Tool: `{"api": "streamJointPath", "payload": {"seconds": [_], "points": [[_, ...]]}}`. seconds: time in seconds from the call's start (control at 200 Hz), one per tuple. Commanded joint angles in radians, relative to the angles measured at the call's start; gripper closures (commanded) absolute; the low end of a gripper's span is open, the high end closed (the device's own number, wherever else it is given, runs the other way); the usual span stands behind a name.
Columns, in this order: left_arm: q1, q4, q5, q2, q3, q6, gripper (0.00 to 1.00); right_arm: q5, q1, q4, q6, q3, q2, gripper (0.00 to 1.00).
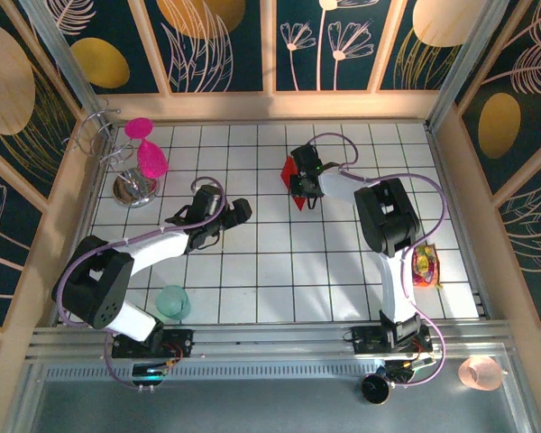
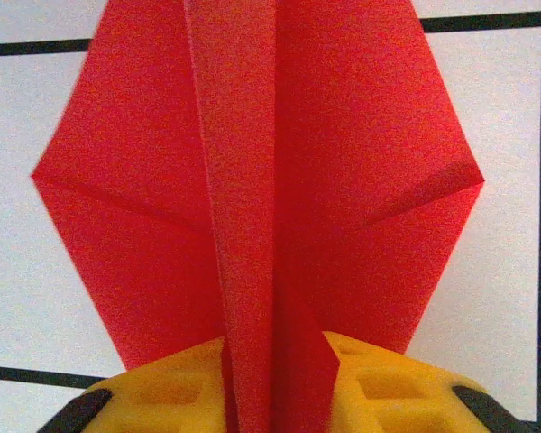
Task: Fold a paper plane with a square sheet of paper (pick it up from the middle)
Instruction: Move the paper plane to the top-center of the table.
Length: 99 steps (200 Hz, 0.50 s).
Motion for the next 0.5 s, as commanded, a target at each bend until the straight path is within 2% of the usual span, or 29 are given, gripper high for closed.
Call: {"api": "streamJointPath", "payload": {"seconds": [0.0,0.29,0.491], "points": [[0.006,0.019,-0.001,-0.004,-0.003,0.001,0.06,0.027,-0.006,-0.041,-0.019,0.000,0.053,0.71],[0.005,0.018,0.005,0.002,0.000,0.000,0.03,0.043,-0.007,-0.013,-0.028,-0.043,0.063,0.64],[0.005,0.019,0.009,0.006,0.004,0.000,0.03,0.050,-0.007,0.000,-0.030,-0.044,0.064,0.63]]}}
